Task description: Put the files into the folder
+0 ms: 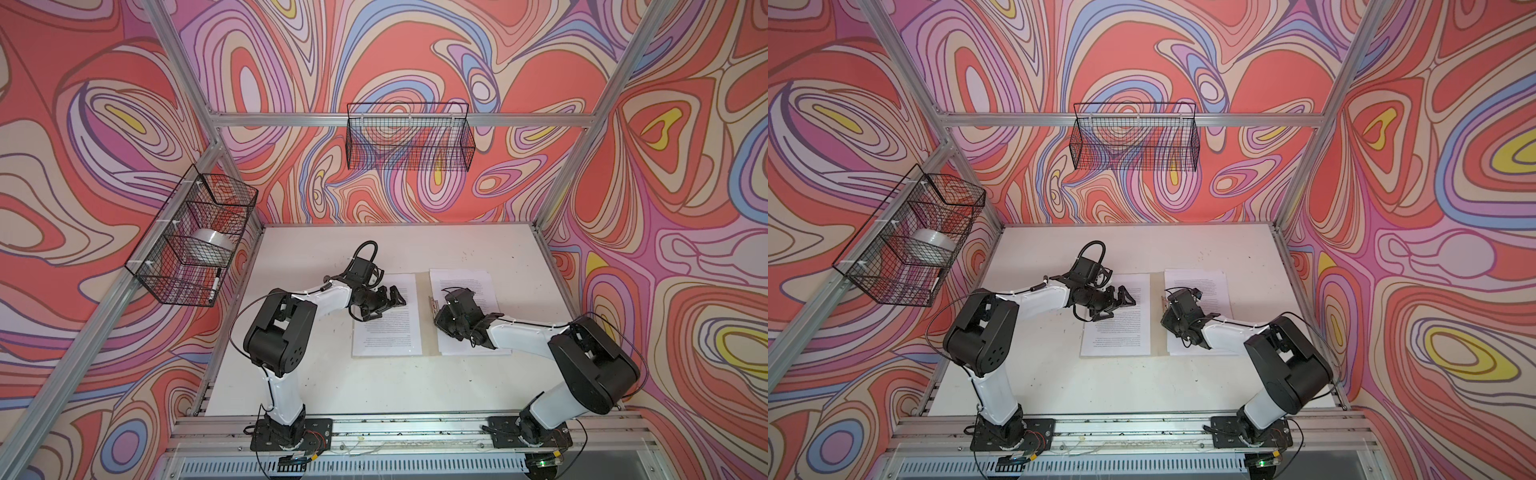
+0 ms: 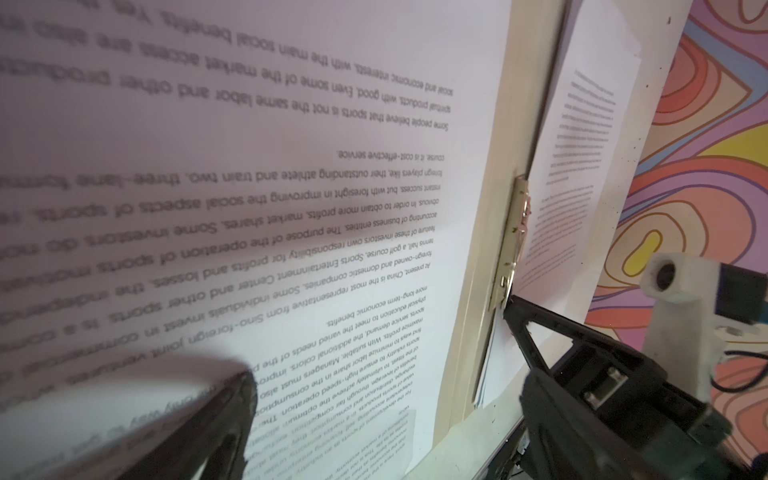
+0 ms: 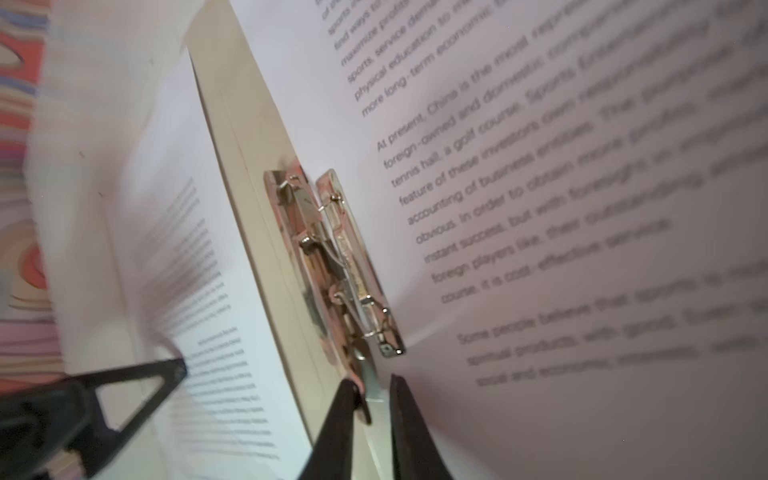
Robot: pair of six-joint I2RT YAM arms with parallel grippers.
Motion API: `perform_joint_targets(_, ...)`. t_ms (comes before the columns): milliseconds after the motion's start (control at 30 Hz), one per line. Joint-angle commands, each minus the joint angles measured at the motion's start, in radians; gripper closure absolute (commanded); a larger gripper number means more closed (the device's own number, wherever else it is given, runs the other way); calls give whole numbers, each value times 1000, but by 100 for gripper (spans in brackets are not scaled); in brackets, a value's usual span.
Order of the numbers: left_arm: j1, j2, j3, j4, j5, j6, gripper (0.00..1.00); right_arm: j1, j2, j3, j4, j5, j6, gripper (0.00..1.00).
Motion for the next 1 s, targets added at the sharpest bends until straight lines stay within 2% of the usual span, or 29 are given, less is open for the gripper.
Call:
perform_joint_targets(0, 18, -48, 53, -148, -20, 27, 0, -3, -22, 69, -165, -67, -117, 64)
perform_joint_targets(100, 46, -122, 90, -176, 19, 30, 0, -3, -33, 150, -205, -114, -184, 47)
perform_joint_targets(233, 125, -243, 73, -236, 48, 72, 0, -23, -89, 246, -346, -53, -289, 24)
perform_joint_targets(333, 210, -326, 3, -272, 54, 134, 0, -107, -111, 259, -413, -56, -380, 15)
perform_joint_targets(433, 306, -383, -86, -266, 78, 169, 0, -235, -151, 205, -411, -69, -439, 11)
perform_joint_targets(533, 359, -378, -150, -248, 95, 188, 0, -367, -170, 149, -369, -98, -468, 9)
perform_joint_targets(700, 360, -283, -192, -191, 124, 198, 0, -535, -158, 83, -283, -146, -452, 6)
perform_joint_targets(833, 360, -216, -186, -173, 77, 203, 0, -622, -151, 47, -241, -158, -430, 6)
perform_joint_targets(967, 359, -163, -181, -125, 106, 180, 0, -686, -114, 27, -201, -229, -423, 7)
